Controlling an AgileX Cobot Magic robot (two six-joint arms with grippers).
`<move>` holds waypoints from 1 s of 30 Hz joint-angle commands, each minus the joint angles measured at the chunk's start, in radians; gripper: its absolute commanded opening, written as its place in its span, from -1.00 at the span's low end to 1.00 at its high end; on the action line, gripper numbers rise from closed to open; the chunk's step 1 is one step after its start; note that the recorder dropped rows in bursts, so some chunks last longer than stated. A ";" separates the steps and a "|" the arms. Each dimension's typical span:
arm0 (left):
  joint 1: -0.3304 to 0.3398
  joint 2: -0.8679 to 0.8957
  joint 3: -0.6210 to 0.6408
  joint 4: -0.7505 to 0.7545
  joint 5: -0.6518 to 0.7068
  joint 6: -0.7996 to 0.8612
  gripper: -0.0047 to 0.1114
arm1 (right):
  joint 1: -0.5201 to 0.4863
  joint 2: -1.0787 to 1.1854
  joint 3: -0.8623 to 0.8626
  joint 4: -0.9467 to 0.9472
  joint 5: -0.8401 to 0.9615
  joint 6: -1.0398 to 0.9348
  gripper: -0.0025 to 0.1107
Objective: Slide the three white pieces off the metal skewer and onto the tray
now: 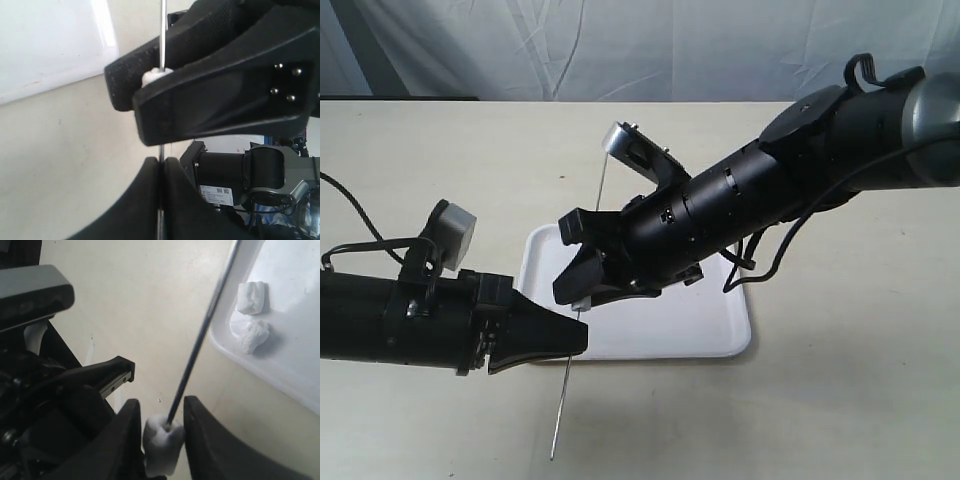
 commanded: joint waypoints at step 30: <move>-0.001 -0.006 -0.001 -0.007 0.029 -0.001 -0.92 | 0.002 -0.001 0.002 -0.007 -0.026 -0.013 -0.56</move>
